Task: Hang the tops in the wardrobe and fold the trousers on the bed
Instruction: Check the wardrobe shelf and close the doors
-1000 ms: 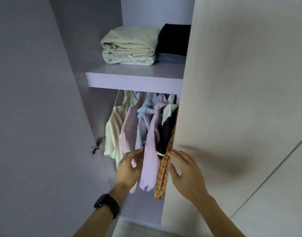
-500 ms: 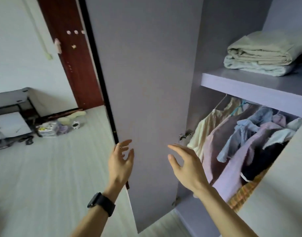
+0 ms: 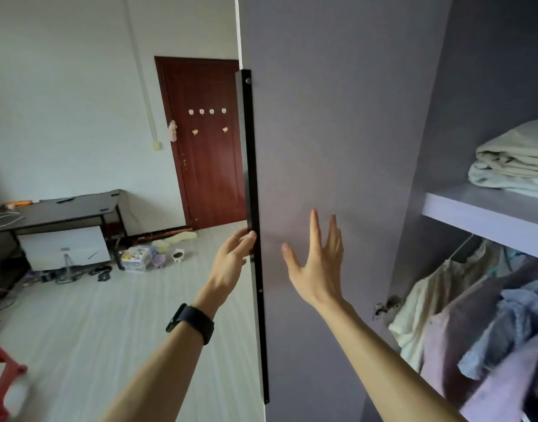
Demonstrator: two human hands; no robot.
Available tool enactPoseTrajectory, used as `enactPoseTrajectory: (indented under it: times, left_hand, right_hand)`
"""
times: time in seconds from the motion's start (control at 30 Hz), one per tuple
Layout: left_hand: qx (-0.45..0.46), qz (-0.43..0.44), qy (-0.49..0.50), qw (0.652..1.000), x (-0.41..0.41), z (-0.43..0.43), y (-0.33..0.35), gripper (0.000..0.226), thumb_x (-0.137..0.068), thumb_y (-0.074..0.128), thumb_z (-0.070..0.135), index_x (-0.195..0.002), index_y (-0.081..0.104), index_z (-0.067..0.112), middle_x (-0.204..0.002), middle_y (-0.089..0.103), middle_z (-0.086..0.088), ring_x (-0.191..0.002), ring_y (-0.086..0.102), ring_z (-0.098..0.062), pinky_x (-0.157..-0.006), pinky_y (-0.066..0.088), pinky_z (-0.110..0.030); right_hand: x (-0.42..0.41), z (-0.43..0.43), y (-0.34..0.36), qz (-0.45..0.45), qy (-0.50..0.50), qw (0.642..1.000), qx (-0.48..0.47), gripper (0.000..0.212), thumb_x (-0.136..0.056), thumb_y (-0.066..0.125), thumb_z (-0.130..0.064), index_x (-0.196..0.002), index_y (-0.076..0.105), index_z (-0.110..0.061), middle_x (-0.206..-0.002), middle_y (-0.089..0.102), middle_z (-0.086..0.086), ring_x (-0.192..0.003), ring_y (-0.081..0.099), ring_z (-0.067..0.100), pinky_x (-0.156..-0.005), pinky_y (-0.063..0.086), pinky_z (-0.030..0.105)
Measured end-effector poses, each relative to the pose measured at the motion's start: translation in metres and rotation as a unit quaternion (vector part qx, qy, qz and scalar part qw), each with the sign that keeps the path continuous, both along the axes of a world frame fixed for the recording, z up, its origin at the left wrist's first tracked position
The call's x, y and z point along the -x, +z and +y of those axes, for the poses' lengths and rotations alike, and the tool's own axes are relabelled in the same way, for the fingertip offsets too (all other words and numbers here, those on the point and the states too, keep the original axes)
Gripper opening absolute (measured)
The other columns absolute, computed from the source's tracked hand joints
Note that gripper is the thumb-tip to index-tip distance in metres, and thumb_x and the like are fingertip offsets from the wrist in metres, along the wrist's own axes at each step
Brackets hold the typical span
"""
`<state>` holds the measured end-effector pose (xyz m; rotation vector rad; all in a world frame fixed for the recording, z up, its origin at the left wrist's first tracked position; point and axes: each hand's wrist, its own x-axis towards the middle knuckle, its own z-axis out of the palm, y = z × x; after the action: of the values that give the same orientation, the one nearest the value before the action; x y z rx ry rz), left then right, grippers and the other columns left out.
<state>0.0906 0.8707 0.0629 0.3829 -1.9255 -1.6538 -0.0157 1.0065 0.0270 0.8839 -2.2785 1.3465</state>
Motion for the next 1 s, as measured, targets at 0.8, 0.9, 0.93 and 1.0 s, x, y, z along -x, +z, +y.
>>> enactPoseTrajectory:
  times: [0.8,0.9,0.93,1.0]
  left_hand:
    - [0.012,0.029,-0.169,0.985,-0.041,0.116,-0.006,0.029,-0.093,0.07,0.03,-0.111,0.077,0.009,-0.111,0.076,-0.008,-0.108,0.07,-0.029,-0.1,0.053,-0.045]
    - [0.014,0.047,-0.174,0.983,-0.038,0.161,-0.007,0.026,-0.09,0.073,0.021,-0.111,0.076,0.006,-0.107,0.077,-0.002,-0.102,0.073,-0.018,-0.09,0.056,-0.031]
    - [0.008,0.053,-0.171,0.984,-0.038,0.179,-0.008,0.024,-0.088,0.075,0.02,-0.109,0.076,0.007,-0.103,0.078,-0.001,-0.098,0.074,-0.016,-0.086,0.056,-0.027]
    - [0.032,0.063,-0.168,0.983,-0.033,0.217,-0.012,0.018,-0.085,0.08,0.025,-0.1,0.075,0.015,-0.099,0.078,0.004,-0.096,0.074,-0.012,-0.087,0.056,-0.029]
  right_hand:
    - [-0.082,0.152,-0.044,-0.016,0.1,0.99,0.094,0.054,-0.095,0.067,-0.025,-0.145,0.048,-0.034,-0.142,0.056,-0.021,-0.127,0.055,-0.002,-0.102,0.052,0.026]
    - [-0.096,0.188,-0.048,-0.052,0.076,0.987,0.134,0.049,-0.098,0.061,-0.007,-0.14,0.052,-0.03,-0.125,0.062,-0.033,-0.116,0.061,-0.007,-0.095,0.051,0.016]
    - [-0.101,0.202,-0.05,-0.058,0.053,0.986,0.149,0.048,-0.099,0.059,-0.004,-0.136,0.054,-0.033,-0.118,0.063,-0.038,-0.112,0.062,-0.01,-0.093,0.051,0.012]
    - [-0.108,0.231,-0.051,-0.061,-0.004,0.983,0.172,0.047,-0.1,0.057,-0.003,-0.125,0.055,-0.042,-0.107,0.06,-0.048,-0.107,0.06,-0.018,-0.087,0.047,0.005]
